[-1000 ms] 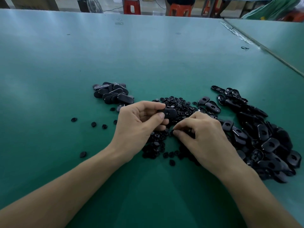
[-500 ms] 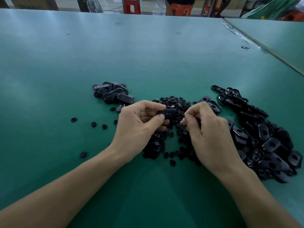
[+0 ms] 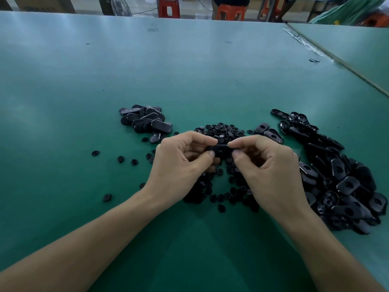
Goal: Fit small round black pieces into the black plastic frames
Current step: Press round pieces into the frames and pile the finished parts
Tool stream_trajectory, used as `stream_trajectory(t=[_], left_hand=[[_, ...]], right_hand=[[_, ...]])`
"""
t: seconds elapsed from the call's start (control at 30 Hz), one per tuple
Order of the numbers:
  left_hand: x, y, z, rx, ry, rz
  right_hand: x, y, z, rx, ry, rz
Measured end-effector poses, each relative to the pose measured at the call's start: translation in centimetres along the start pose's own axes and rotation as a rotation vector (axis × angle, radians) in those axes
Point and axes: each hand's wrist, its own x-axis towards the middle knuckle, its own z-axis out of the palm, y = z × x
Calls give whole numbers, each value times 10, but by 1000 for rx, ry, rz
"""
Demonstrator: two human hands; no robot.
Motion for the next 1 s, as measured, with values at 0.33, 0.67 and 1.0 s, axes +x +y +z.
stream_trajectory(t=[0.33, 0.67, 1.0], left_hand=[[0, -1, -1, 76, -16, 7], [-1, 0, 1, 103, -38, 48], [-1, 1, 0, 114, -40, 57]], right_hand=[[-2, -1, 4, -13, -34, 0], [-3, -1, 8, 25, -12, 22], [-4, -2, 9, 47, -16, 24]])
